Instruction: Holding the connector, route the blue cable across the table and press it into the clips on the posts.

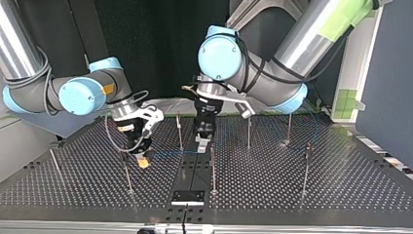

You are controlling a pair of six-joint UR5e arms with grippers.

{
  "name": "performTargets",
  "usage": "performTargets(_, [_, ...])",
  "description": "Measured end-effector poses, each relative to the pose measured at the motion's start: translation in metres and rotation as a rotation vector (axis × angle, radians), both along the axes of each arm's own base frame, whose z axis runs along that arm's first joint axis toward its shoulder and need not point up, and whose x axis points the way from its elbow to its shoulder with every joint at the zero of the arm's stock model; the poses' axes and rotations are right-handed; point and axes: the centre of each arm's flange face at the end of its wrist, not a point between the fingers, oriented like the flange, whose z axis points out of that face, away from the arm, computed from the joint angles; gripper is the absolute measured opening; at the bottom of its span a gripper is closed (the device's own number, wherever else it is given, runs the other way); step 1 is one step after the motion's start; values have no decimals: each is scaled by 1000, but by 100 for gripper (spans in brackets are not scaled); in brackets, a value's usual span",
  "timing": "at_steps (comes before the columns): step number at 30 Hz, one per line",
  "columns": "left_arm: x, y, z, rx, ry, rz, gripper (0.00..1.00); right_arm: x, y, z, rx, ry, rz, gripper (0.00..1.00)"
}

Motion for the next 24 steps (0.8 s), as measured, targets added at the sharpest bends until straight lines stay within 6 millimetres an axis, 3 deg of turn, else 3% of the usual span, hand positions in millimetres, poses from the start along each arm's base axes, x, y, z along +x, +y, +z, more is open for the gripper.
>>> performTargets(10, [22, -28, -12, 33, 20, 11, 100, 0, 0, -1, 1, 0, 0, 0])
performTargets(17, [41, -35, -8, 19, 0, 25, 100, 0, 0, -1, 1, 0, 1, 0])
performTargets(24, [62, -42, -18, 27, 7, 39, 100, 0, 0, -1, 2, 1, 1, 0])
